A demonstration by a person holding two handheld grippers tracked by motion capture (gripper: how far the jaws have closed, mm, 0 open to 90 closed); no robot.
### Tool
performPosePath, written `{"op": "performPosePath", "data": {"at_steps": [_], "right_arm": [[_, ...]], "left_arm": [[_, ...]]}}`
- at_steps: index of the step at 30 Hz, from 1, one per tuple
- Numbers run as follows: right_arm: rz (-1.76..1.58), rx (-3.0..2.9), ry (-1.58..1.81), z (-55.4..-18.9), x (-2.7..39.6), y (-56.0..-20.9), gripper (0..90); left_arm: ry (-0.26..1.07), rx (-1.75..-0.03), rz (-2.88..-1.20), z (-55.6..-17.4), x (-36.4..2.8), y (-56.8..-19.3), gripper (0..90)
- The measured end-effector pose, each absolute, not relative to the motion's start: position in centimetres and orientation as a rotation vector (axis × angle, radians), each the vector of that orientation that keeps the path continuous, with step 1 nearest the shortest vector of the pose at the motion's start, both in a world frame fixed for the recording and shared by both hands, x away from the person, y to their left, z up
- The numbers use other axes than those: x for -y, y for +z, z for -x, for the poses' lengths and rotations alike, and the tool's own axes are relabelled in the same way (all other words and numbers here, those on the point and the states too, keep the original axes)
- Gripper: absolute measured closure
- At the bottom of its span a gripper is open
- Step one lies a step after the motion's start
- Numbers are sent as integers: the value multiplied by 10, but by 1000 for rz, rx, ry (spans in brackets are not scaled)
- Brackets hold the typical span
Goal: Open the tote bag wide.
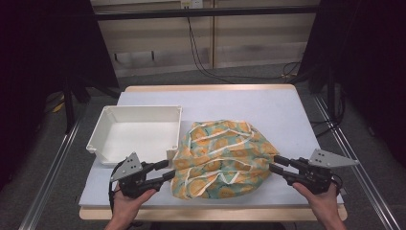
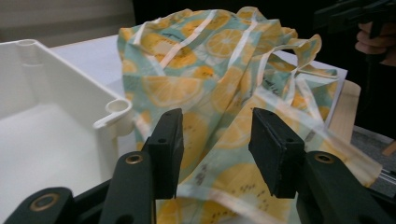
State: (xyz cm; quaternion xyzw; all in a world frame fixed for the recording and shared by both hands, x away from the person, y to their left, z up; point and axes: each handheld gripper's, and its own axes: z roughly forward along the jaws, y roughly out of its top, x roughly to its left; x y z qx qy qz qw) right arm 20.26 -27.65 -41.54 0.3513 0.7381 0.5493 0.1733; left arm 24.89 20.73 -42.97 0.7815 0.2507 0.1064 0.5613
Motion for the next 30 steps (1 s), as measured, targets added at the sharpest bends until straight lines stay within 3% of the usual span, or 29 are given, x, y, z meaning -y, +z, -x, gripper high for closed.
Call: {"op": "performPosePath", "data": {"at_steps": [8,10,12,13,30], "right_arm": [[-933,-2158,1560,-221,257,-410,676],[-939,-2160,1570,-226,255,-409,676],[-927,-2167,1567,-228,253,-409,666],[-913,-2169,1569,-233,249,-408,597],[-872,-2248,1485,-274,229,-406,586]], "left_arm": [[182,-507,-1871,-254,-181,-422,568],[174,-495,-1871,-256,-175,-420,528],[174,-468,-1893,-259,-169,-420,536],[158,-456,-1901,-261,-163,-420,551],[78,-316,-1941,-283,-94,-409,619]]}}
